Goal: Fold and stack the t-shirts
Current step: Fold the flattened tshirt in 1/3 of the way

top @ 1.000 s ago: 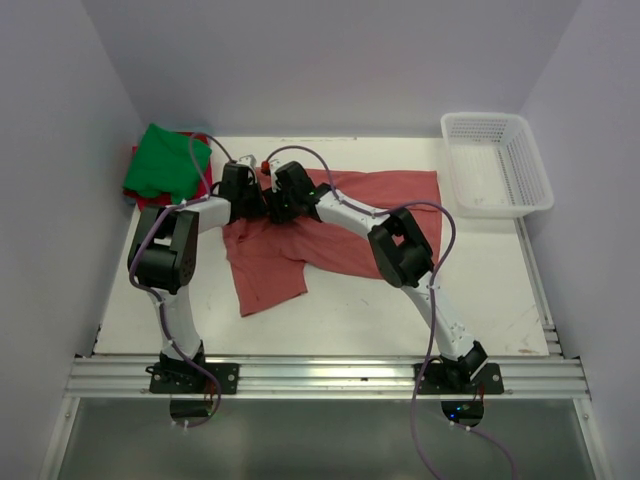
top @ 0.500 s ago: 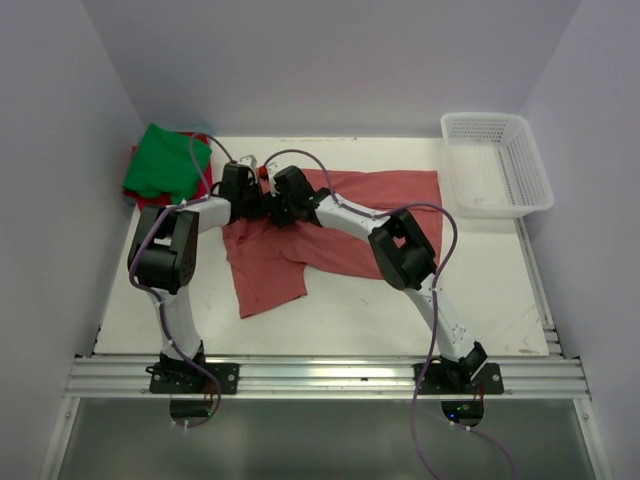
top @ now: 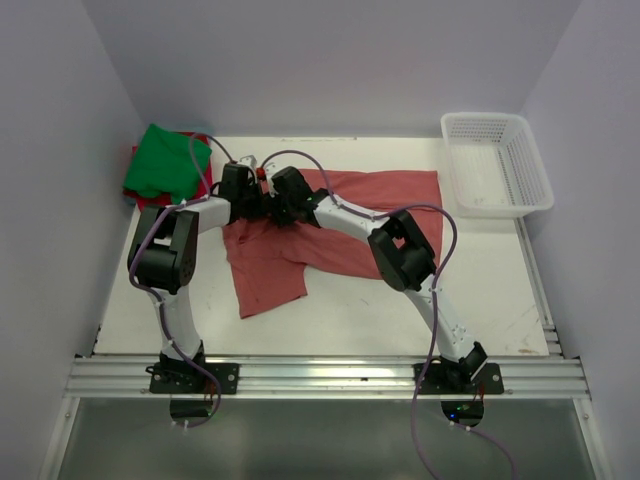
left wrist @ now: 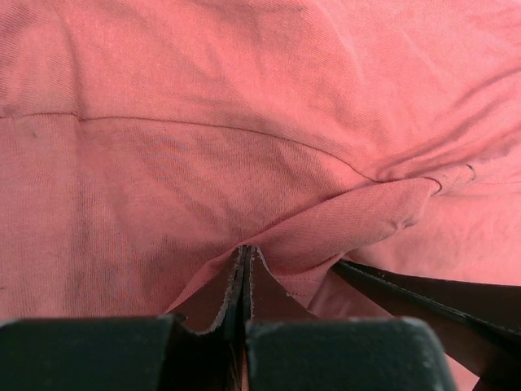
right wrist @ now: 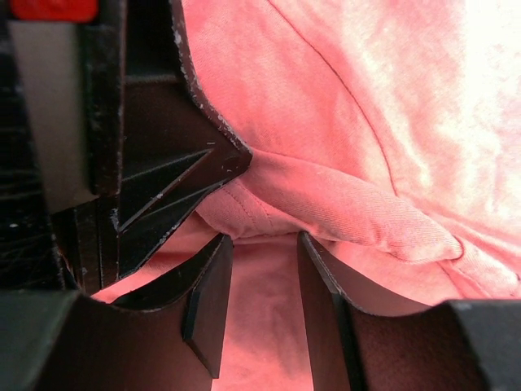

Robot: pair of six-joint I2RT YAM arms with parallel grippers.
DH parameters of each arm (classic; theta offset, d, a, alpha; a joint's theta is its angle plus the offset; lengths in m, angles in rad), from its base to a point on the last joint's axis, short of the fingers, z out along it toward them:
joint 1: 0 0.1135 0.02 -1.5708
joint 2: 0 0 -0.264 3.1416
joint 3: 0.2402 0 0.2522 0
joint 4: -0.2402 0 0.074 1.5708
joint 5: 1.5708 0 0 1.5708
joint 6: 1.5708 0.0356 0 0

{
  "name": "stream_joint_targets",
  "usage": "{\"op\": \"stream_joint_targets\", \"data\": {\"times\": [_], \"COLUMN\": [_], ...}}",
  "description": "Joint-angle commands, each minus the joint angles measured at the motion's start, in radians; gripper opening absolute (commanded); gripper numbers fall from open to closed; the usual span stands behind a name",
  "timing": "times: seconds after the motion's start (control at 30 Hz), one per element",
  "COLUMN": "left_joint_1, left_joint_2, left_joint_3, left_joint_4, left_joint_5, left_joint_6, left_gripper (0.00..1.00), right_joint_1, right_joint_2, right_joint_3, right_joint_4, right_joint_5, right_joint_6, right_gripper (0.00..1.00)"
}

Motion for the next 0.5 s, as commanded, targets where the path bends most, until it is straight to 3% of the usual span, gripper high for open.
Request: {"op": "stream_joint_targets", "data": {"times": [0.0,0.47], "left_joint_1": [0.000,-0.001], "left_joint_2": [0.019,0.026], "left_joint_3": [-0.022,-0.024], "left_joint_4": [-0.031,-0.027], "left_joint_5": [0.010,0.019], "left_joint_6": [0.002,-0.002], "left_gripper": [0.00,0.00], "right_joint_1": [0.044,0.050], "right_joint_2": [-0.078,0.016], "right_joint_3": [0.028,0.138], "right_joint_4": [-0.007,-0.024], "right_joint_5": [0.000,-0.014], "right_joint_6": [-0.046,-0.050], "right_gripper": [0.42,0.44]}}
